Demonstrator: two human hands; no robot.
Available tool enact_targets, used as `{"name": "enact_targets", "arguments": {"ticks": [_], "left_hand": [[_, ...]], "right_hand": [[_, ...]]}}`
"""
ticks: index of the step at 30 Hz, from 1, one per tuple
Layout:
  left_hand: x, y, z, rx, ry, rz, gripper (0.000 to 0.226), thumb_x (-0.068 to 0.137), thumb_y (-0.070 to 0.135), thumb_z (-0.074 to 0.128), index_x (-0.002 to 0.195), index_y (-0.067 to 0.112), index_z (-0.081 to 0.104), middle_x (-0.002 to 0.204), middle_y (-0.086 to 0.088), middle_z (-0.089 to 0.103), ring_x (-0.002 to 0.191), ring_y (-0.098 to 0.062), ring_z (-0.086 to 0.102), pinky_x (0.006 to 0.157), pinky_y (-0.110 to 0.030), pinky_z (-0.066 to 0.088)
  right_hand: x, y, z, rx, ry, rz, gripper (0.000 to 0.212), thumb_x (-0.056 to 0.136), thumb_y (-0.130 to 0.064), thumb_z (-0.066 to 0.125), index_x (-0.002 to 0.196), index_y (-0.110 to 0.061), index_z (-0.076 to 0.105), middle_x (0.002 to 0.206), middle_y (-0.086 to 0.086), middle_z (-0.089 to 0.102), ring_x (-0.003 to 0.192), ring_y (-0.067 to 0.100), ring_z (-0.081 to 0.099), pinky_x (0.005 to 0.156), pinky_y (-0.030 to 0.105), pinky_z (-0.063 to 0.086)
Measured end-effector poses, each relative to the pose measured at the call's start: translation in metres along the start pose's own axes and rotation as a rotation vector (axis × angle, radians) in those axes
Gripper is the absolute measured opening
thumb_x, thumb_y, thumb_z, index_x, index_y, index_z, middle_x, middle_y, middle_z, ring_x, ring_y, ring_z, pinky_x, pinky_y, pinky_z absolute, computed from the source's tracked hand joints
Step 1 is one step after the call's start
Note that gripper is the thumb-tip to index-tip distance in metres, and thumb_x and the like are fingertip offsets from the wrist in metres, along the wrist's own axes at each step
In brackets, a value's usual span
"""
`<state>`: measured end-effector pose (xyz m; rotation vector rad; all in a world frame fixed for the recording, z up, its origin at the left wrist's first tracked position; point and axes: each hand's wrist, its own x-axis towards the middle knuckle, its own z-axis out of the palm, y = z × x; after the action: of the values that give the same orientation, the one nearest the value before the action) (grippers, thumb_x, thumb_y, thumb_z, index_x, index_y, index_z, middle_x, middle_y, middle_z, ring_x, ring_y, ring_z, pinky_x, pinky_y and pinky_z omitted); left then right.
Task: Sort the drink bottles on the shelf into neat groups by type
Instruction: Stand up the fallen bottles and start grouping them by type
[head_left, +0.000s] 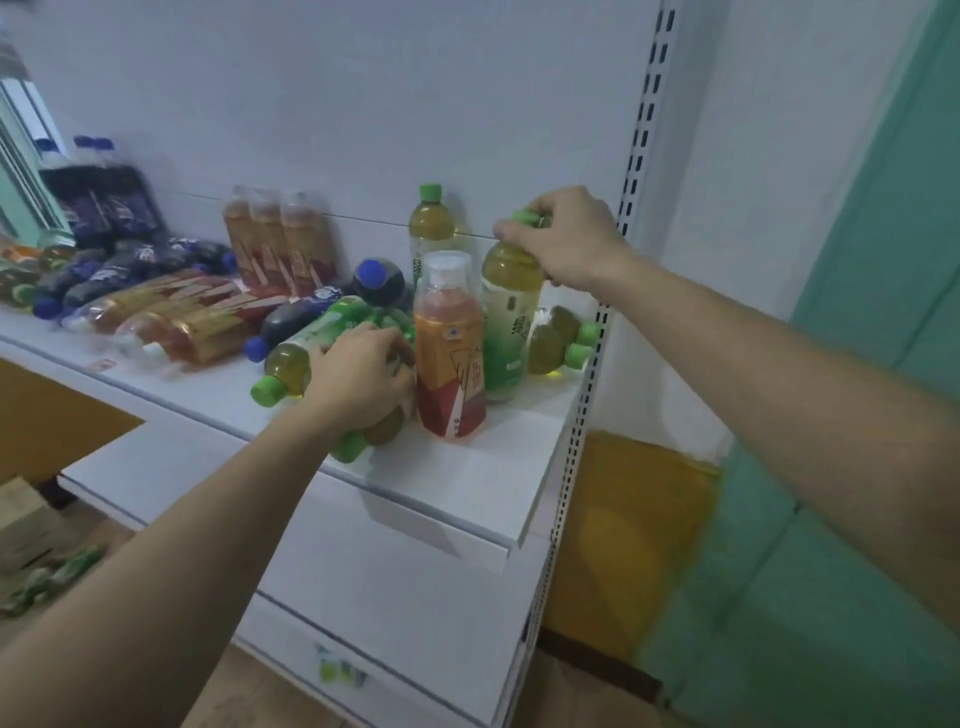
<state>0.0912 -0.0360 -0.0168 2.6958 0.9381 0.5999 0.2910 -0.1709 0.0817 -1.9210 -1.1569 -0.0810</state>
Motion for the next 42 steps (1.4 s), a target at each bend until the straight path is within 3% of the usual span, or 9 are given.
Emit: {"name": "enact_targets", "arguments": {"ticks": [3,10,17,24,27,32,36,39,42], "left_hand": [[0.001,-0.002,0.001,0.004,0.012,-0.006,0.015,0.096,0.023,0.06,0.091,0.038,0.06,0.101,0.008,0.061,0.093,-0.016,0.06,0.093,-0.049,0.053],[0.015,0.001,0.005,-0.012,0.046,-0.146,0.01,0.095,0.022,0.066,0.097,0.032,0.066,0.089,0.009,0.068,0.079,-0.011,0.067,0.072,-0.033,0.062],[0.021,0.011,0.008,0.041,0.121,-0.243,0.003,0.096,0.028,0.066,0.094,0.029,0.063,0.085,0.008,0.066,0.071,-0.008,0.064,0.056,-0.024,0.051],[0.033,0.012,0.01,0.17,0.074,-0.328,0.016,0.095,0.029,0.064,0.084,0.035,0.055,0.075,0.008,0.06,0.061,-0.009,0.061,0.043,-0.022,0.039],[0.039,0.01,0.013,0.215,0.08,-0.372,0.031,0.094,0.023,0.065,0.072,0.035,0.046,0.071,0.006,0.057,0.058,-0.01,0.057,0.043,-0.023,0.035],[0.039,0.007,0.024,0.203,0.193,-0.41,0.028,0.091,0.025,0.067,0.073,0.033,0.047,0.072,0.006,0.057,0.063,-0.014,0.057,0.061,-0.034,0.047],[0.036,0.006,0.028,0.2,0.112,-0.376,0.011,0.093,0.029,0.06,0.099,0.036,0.055,0.106,-0.001,0.062,0.113,-0.034,0.062,0.107,-0.067,0.037],[0.04,0.003,0.029,0.231,0.029,-0.364,0.04,0.094,0.029,0.059,0.133,0.033,0.055,0.145,-0.012,0.046,0.14,-0.04,0.037,0.113,-0.072,0.025],[0.042,0.003,0.028,0.171,0.025,-0.401,0.033,0.094,0.029,0.058,0.126,0.033,0.057,0.144,-0.013,0.048,0.139,-0.04,0.039,0.113,-0.071,0.026]], "right_hand": [[0.016,-0.015,0.016,-0.093,-0.083,-0.093,0.04,0.092,-0.047,0.069,0.093,-0.008,0.071,0.084,0.006,0.071,0.07,0.016,0.063,0.064,0.032,0.051],[0.019,-0.009,0.019,0.071,-0.101,-0.111,0.028,0.091,-0.042,0.072,0.082,-0.017,0.062,0.079,-0.003,0.065,0.054,0.008,0.065,0.042,0.017,0.047],[0.001,0.019,0.012,0.392,-0.04,-0.125,0.024,0.095,-0.03,0.067,0.112,-0.013,0.065,0.067,-0.003,0.065,0.053,0.013,0.066,0.06,0.03,0.06],[-0.043,0.132,0.042,-0.184,0.029,0.081,0.019,0.101,-0.038,0.051,0.103,-0.021,0.059,0.106,0.001,0.057,0.097,0.019,0.055,0.081,0.037,0.049],[-0.056,0.154,0.062,-0.101,-0.07,0.14,0.022,0.105,-0.043,0.042,0.111,-0.023,0.049,0.106,-0.001,0.057,0.085,0.011,0.055,0.072,0.031,0.043],[-0.053,0.152,0.061,0.169,-0.013,0.168,0.018,0.105,-0.033,0.049,0.116,-0.019,0.054,0.101,-0.006,0.059,0.086,0.013,0.058,0.065,0.021,0.039],[-0.03,0.12,0.033,0.176,0.151,0.003,0.016,0.104,-0.03,0.052,0.112,-0.016,0.056,0.098,-0.003,0.058,0.088,0.015,0.056,0.069,0.019,0.041],[0.009,0.085,0.011,0.074,0.136,-0.133,0.022,0.104,-0.032,0.05,0.115,-0.013,0.057,0.105,0.001,0.061,0.095,0.017,0.056,0.081,0.026,0.044],[0.05,0.055,0.003,-0.039,-0.058,-0.184,0.029,0.102,-0.038,0.053,0.119,-0.015,0.056,0.108,0.001,0.06,0.095,0.019,0.057,0.073,0.027,0.046]]}}
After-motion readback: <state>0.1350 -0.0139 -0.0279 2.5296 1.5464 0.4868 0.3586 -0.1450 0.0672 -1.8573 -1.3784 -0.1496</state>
